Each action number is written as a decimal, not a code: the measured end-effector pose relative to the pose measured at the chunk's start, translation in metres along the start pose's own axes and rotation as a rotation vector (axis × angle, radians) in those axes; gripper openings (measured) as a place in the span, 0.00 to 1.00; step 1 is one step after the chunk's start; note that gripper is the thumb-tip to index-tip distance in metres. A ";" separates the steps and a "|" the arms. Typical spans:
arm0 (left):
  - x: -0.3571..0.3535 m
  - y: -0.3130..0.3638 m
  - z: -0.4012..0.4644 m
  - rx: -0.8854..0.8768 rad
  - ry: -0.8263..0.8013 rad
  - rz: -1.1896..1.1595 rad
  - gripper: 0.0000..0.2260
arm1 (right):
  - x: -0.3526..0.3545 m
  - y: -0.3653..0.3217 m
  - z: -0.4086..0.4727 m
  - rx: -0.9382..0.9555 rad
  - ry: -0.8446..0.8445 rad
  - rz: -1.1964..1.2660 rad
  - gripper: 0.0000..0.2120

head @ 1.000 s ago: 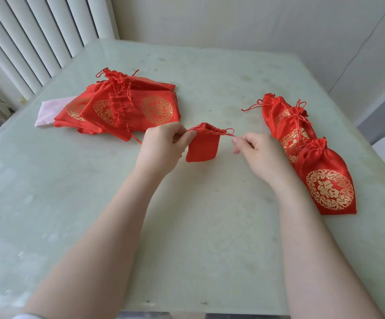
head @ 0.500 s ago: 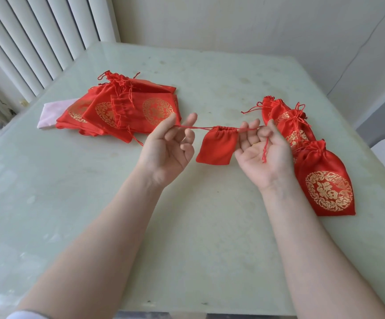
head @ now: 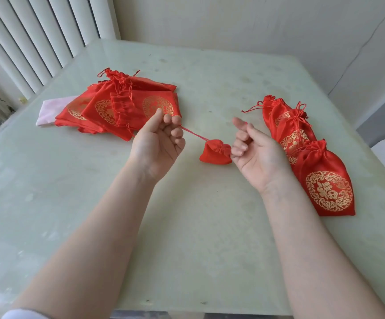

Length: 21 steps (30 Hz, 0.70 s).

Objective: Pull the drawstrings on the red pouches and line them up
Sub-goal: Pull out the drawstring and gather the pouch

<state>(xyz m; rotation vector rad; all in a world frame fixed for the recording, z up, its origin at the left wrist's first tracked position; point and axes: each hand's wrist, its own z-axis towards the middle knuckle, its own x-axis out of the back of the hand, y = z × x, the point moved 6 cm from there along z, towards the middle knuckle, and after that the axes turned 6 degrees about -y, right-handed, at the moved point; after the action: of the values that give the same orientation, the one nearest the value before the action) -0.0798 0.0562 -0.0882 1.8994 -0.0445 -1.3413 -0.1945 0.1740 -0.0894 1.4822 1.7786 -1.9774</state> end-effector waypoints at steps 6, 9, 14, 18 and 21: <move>-0.022 -0.006 -0.008 0.004 -0.042 0.315 0.13 | -0.020 0.018 -0.011 0.007 -0.111 -0.798 0.03; -0.029 -0.008 -0.013 0.002 -0.076 0.462 0.12 | -0.026 0.024 -0.014 0.061 -0.112 -0.964 0.05; -0.030 -0.006 -0.016 -0.019 -0.041 0.596 0.06 | -0.017 0.016 -0.014 0.023 0.025 -0.799 0.11; -0.023 -0.017 -0.016 0.006 0.035 0.771 0.10 | -0.015 0.017 -0.011 0.022 0.018 -0.522 0.12; -0.026 -0.025 -0.015 -0.010 -0.039 0.916 0.04 | -0.015 0.016 -0.011 0.045 0.009 -0.553 0.12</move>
<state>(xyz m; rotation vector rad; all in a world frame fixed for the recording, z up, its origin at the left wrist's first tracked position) -0.0886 0.0938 -0.0818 1.5169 -0.8183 -0.7296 -0.1705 0.1698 -0.0888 1.0835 2.3558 -2.2463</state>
